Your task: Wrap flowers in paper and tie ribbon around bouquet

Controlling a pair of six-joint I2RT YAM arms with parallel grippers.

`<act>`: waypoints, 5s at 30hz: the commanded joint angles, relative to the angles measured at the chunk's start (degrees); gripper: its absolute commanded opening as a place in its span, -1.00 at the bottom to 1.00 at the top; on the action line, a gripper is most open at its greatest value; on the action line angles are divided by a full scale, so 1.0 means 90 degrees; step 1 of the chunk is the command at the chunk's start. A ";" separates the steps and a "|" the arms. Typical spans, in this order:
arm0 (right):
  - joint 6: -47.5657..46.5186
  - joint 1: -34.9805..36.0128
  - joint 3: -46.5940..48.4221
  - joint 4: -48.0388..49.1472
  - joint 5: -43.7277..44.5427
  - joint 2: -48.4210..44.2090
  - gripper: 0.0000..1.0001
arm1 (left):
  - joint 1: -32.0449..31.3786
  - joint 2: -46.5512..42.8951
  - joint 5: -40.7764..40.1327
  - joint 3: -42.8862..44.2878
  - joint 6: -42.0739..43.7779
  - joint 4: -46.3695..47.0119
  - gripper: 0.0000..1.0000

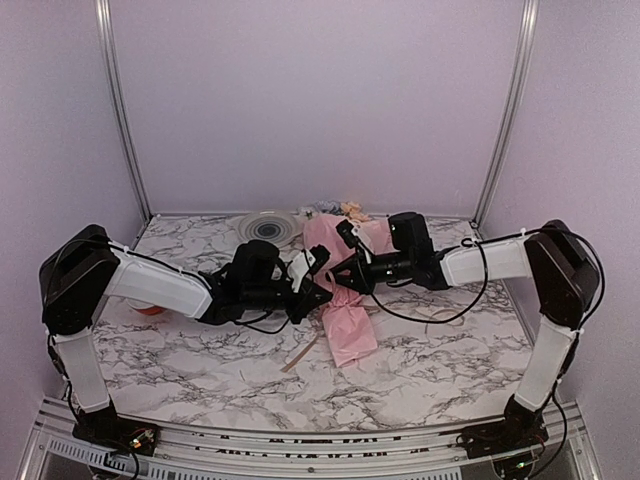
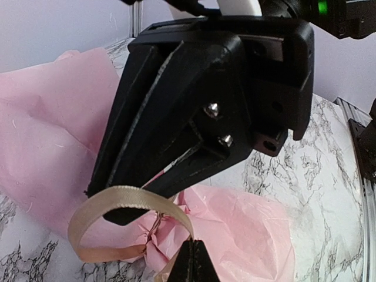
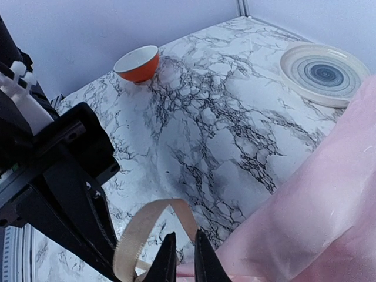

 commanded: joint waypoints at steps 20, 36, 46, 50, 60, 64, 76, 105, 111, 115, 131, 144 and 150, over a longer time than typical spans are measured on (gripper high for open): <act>0.1457 -0.0040 0.0067 0.0623 -0.0784 0.0281 0.30 | 0.0118 0.0273 -0.0395 0.0019 0.0551 -0.0427 -1.00; 0.1633 0.0126 0.0315 0.0818 -0.0943 0.0807 -1.00 | 0.0118 0.0282 -0.0336 -0.0063 0.0618 -0.0537 -1.00; 0.1598 0.0136 0.0118 0.0826 -0.0853 0.0721 -1.00 | 0.0739 -0.0158 0.0751 -0.0463 -0.0421 -0.0429 -0.20; 0.1624 0.0154 -0.0014 0.0908 -0.0788 0.0666 -1.00 | 0.0932 -0.0086 0.1184 -0.0535 -0.0925 0.0117 -0.11; 0.1651 0.0175 -0.0155 0.0999 -0.0707 0.0729 -1.00 | 0.1217 0.0446 0.1499 -0.0428 -0.2351 0.1888 0.40; 0.1665 0.0175 -0.0198 0.1090 -0.0657 0.0771 -1.00 | 0.1214 0.0724 0.1585 -0.0310 -0.2617 0.1992 0.43; 0.1633 0.0184 -0.0170 0.1087 -0.0652 0.0830 -1.00 | 0.1212 0.1066 0.1473 0.0034 -0.2935 0.1789 0.37; 0.1205 -0.0108 -0.0093 -0.1952 0.1967 -0.1134 -0.18 | 0.1126 0.0891 0.1226 0.0031 -0.2556 0.1602 -1.00; 0.2150 -0.0730 -0.0328 -0.4463 0.5593 -0.1769 -0.16 | 0.0839 0.0680 0.0563 0.0018 -0.2200 0.1301 -1.00; 0.2337 -0.0954 -0.0743 -0.4853 0.6582 -0.1907 -0.03 | 0.0649 0.0504 0.0184 -0.0026 -0.1888 0.1142 -1.00; 0.2929 -0.1391 -0.1141 -0.4462 0.6058 -0.1288 -0.14 | 0.0343 0.0473 -0.0360 0.0199 -0.1241 0.0372 -1.00; 0.3169 -0.2161 -0.1873 -0.3157 0.4211 -0.0945 -0.63 | 0.0333 0.0407 -0.0420 0.0244 -0.0997 0.0178 -1.00; 0.3012 -0.2342 -0.1805 -0.3129 0.4009 -0.1170 -1.00 | 0.0297 0.0344 -0.0483 0.0224 -0.0830 0.0068 -1.00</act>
